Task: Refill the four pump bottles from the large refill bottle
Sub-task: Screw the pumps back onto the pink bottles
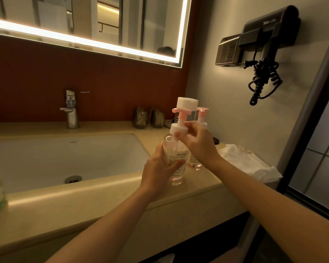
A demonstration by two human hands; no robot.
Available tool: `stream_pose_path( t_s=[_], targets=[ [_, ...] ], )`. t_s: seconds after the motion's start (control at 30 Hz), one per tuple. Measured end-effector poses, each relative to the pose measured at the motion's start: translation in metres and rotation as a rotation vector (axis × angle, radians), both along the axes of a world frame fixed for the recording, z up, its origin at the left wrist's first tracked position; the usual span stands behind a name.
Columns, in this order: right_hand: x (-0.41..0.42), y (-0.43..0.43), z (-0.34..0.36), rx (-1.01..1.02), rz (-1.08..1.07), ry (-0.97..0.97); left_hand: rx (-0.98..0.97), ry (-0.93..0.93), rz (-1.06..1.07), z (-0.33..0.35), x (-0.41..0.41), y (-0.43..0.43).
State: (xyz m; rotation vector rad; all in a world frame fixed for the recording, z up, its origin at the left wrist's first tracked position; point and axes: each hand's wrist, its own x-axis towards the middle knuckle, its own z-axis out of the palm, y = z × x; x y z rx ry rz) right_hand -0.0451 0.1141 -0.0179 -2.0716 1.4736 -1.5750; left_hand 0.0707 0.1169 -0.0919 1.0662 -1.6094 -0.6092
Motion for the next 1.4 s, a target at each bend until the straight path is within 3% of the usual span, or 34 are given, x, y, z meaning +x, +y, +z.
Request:
stream_pose_path(
  t_s=[0.13, 0.33, 0.53, 0.67, 0.8, 1.07, 1.2, 1.4],
  targets=[
    [0.003, -0.001, 0.006, -0.014, -0.087, 0.05, -0.007, 0.001, -0.005, 0.0, 0.0, 0.001],
    [0.005, 0.005, 0.001, 0.023, 0.072, 0.005, 0.0, 0.009, 0.001, -0.001, 0.0, -0.001],
    [0.006, -0.002, 0.003, -0.012, -0.047, 0.027, 0.007, 0.012, -0.008, -0.001, -0.002, 0.0],
    [0.003, -0.004, 0.01, 0.132, -0.03, 0.103, -0.006, 0.008, -0.005, -0.001, -0.001, 0.001],
    [0.001, 0.001, 0.021, 0.225, 0.105, 0.015, -0.009, 0.003, 0.0, -0.001, 0.0, 0.0],
    [0.01, -0.003, 0.011, 0.061, -0.132, 0.027, -0.001, 0.008, -0.001, -0.001, -0.001, 0.0],
    [0.01, -0.003, 0.01, 0.126, -0.038, 0.046, -0.001, -0.001, 0.003, -0.002, -0.001, -0.001],
    [0.006, 0.006, 0.002, 0.004, 0.003, -0.017, 0.001, 0.003, 0.002, -0.002, -0.001, -0.001]
  ],
)
